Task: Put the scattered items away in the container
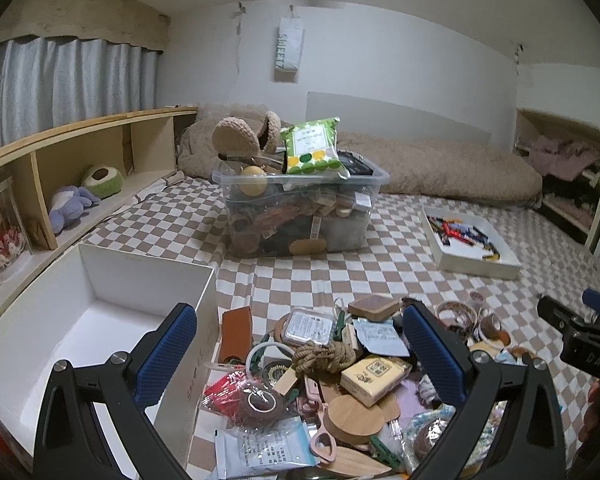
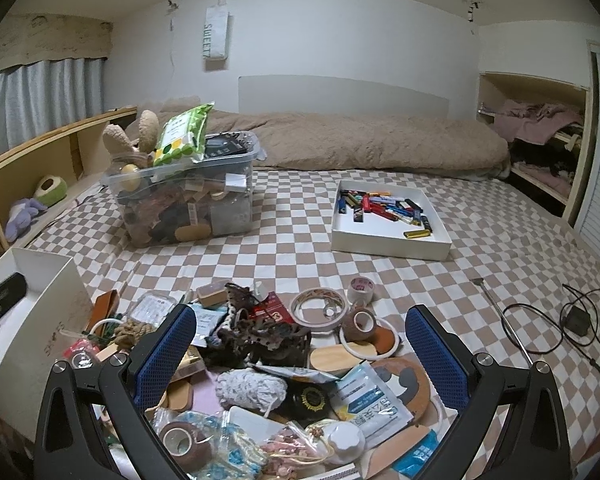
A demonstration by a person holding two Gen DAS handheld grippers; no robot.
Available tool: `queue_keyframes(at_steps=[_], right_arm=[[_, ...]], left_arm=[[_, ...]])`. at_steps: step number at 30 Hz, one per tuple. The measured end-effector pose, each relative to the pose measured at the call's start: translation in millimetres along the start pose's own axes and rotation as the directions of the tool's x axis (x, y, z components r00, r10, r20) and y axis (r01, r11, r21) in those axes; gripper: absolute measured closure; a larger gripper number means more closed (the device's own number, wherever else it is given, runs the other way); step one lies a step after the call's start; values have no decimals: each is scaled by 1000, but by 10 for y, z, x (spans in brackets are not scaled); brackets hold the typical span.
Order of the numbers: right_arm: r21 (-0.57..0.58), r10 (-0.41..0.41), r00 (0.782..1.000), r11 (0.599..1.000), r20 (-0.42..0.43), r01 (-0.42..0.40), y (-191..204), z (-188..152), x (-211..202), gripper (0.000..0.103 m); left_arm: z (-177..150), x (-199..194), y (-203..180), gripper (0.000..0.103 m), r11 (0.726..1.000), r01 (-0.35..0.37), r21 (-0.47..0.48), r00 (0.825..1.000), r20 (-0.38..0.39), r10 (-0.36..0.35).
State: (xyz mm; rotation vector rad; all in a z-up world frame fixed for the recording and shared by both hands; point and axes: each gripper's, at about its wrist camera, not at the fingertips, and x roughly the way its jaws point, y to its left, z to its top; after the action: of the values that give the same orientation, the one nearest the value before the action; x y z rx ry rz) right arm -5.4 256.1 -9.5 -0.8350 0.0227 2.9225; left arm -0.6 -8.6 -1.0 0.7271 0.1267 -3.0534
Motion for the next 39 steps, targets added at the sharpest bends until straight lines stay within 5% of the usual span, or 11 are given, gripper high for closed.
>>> queue_keyframes(at_steps=[4, 14, 27, 39], right_arm=[[38, -48, 999, 998, -25, 49, -84, 16, 59, 0], [99, 29, 1000, 995, -7, -28, -269, -5, 93, 0], [44, 131, 990, 991, -62, -128, 4, -225, 348, 0], [-144, 248, 954, 951, -168, -273, 675, -781, 297, 0]], left_arm=[[53, -56, 114, 0, 999, -29, -34, 999, 41, 30], [118, -126, 412, 0, 993, -94, -71, 992, 78, 100], [-42, 270, 433, 0, 996, -2, -91, 991, -130, -10], [-73, 329, 437, 0, 996, 2, -85, 989, -147, -14]])
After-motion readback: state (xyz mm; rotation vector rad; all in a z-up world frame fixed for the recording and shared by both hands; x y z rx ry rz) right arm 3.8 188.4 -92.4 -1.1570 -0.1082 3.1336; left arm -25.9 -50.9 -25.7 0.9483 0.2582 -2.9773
